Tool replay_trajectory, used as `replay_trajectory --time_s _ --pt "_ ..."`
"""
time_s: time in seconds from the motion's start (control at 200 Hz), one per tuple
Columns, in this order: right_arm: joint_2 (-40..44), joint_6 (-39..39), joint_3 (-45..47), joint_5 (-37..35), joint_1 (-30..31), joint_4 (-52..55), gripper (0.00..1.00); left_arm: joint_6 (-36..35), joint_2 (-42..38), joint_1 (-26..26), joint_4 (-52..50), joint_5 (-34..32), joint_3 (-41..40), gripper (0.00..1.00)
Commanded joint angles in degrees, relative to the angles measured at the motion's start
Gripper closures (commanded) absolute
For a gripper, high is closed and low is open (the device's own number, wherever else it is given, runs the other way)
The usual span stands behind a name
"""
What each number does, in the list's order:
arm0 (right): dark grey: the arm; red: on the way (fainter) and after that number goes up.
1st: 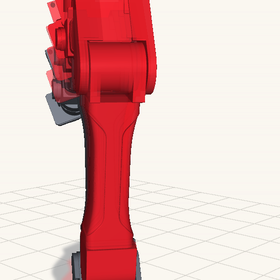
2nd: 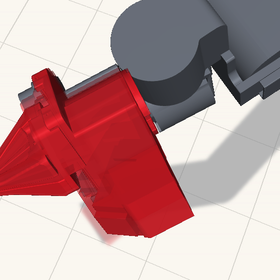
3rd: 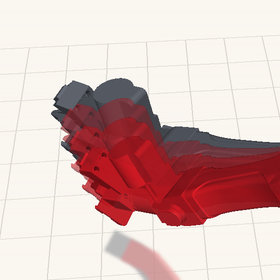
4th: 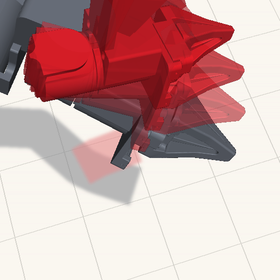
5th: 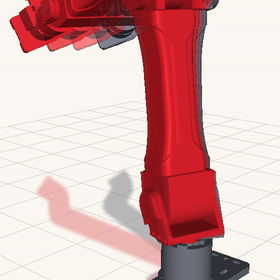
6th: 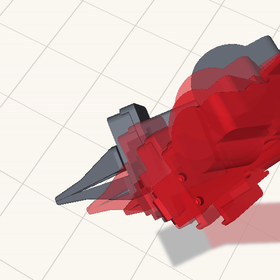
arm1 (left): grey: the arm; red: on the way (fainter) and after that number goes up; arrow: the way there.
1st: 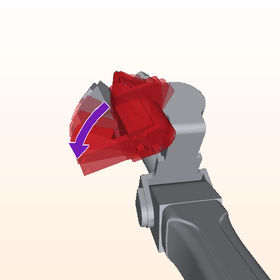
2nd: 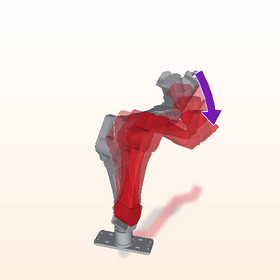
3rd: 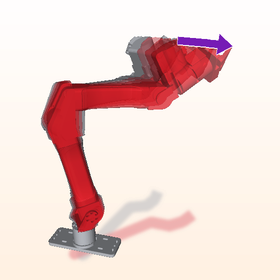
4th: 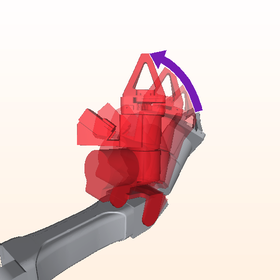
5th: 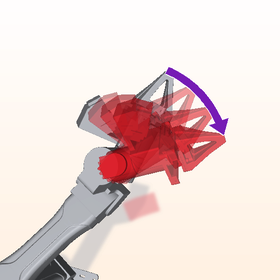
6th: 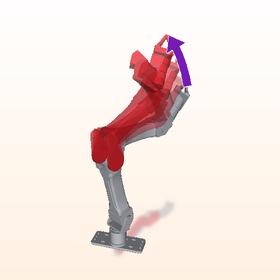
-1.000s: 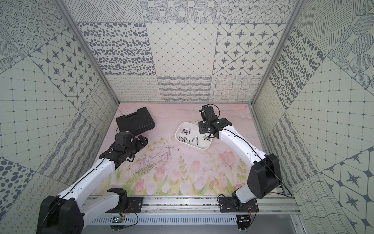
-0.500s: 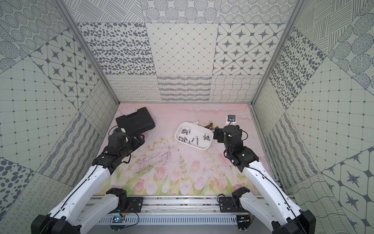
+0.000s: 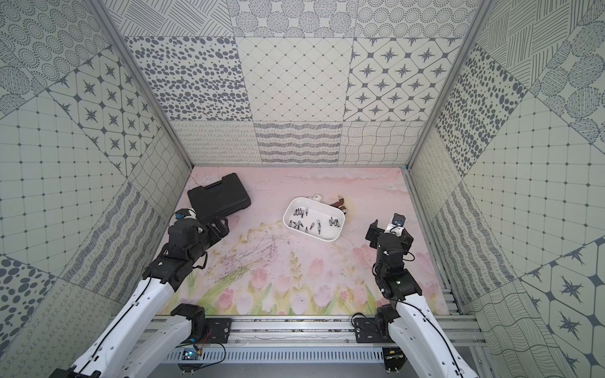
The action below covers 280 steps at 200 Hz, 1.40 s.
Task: Put the bit on the desktop into the storage box
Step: Reset both arms
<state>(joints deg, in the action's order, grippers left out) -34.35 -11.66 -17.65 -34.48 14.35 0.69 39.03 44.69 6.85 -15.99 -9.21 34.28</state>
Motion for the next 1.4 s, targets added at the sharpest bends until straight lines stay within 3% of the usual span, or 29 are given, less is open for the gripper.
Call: replay_trajectory --time_s 0.0,0.215,0.41,0.96,1.276,1.396 --pt "0.7 0.6 4.6 -2.5 -0.6 -10.1 0.03 -3.3 -2.8 -0.2 2.4 -4.3 -2.1 0.01" --pt "-6.8 1.0 8.9 -2.2 -1.8 -17.7 0.03 -6.4 -5.4 -0.2 4.2 -5.6 -4.2 0.01" --pt "-12.8 4.0 8.2 2.5 -2.3 -24.0 0.03 -7.1 -6.8 -0.2 5.5 -5.7 -5.9 0.01" --pt "-39.5 16.8 4.4 20.8 -3.4 -52.3 0.03 -9.7 -6.1 -0.1 4.8 -6.3 -6.0 0.01" --pt "-56.3 15.3 2.9 30.1 -7.2 -67.6 0.03 -10.4 -5.5 -0.1 4.8 -7.2 -5.8 0.01" --pt "-54.1 13.8 -1.5 31.7 -8.9 -56.0 0.03 -10.6 -5.0 -0.2 4.9 -7.8 -5.8 0.01"
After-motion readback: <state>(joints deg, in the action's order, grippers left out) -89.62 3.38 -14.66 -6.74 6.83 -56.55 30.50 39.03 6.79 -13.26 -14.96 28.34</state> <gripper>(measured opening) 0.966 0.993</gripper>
